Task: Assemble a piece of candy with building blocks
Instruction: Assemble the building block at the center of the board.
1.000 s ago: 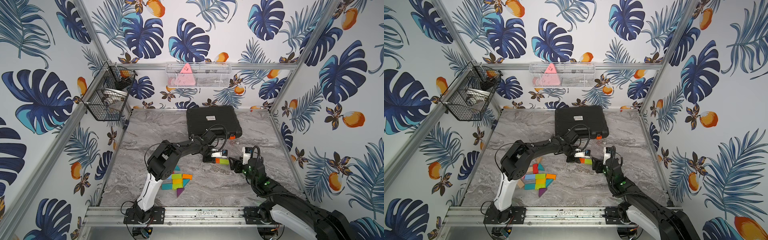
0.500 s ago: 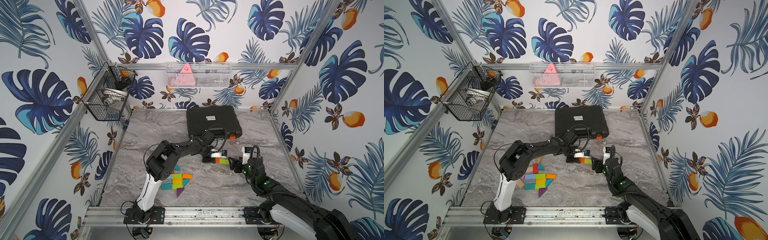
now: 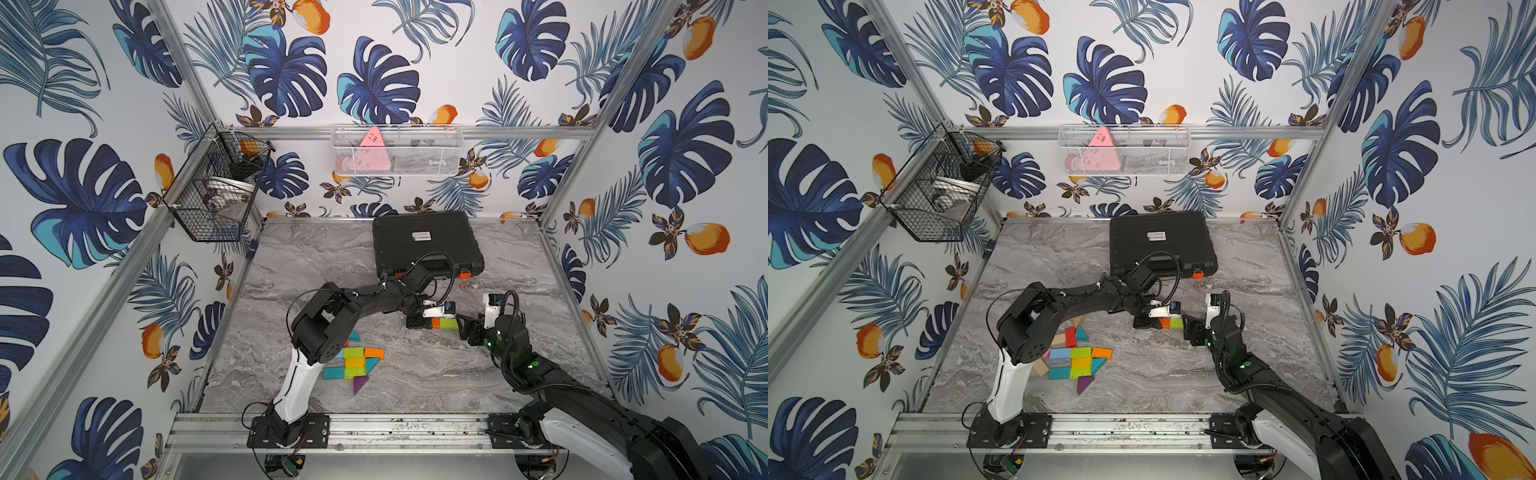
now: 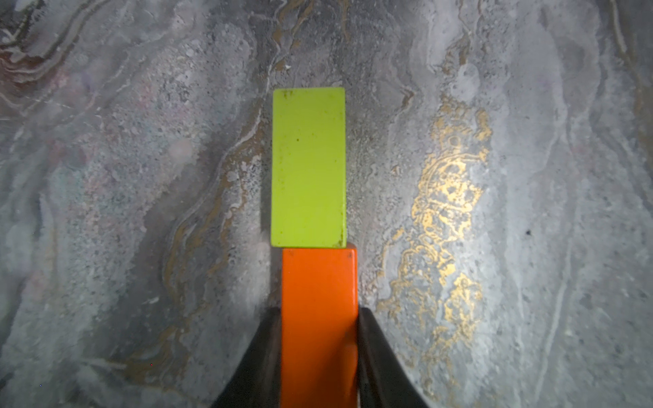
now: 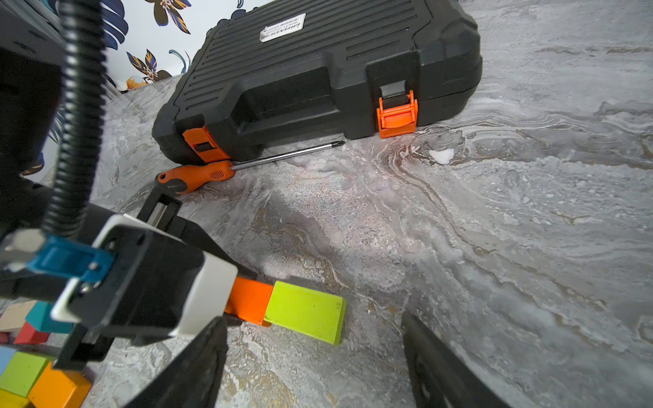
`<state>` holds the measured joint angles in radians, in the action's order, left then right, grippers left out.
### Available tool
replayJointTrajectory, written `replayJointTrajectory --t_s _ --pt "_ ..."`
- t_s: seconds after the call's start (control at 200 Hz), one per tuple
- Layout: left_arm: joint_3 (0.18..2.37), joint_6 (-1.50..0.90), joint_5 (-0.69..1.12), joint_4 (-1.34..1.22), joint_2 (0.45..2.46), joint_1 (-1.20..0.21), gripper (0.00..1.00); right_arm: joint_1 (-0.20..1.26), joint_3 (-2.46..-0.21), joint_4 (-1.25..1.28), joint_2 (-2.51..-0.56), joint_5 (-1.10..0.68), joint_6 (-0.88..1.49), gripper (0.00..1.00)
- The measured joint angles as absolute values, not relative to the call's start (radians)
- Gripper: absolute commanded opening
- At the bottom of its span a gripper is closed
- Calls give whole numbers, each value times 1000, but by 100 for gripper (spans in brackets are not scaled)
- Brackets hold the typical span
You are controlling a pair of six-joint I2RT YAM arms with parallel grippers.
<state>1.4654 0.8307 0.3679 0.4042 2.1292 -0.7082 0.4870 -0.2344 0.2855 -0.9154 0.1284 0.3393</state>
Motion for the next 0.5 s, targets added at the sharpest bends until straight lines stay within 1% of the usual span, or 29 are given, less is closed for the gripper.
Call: replayJointTrajectory --t_s 0.12,0.29,0.425,0.5 --pt "1467 813 366 404 2131 -709 24 487 -234 286 -916 128 339 80" --pt "1456 805 366 384 2130 -709 33 487 -235 286 -918 129 339 81" --pt "1457 783 373 376 2134 -709 43 487 -236 286 -922 129 339 81" --pt "1460 783 382 374 2138 -710 46 487 -236 286 -924 129 339 81"
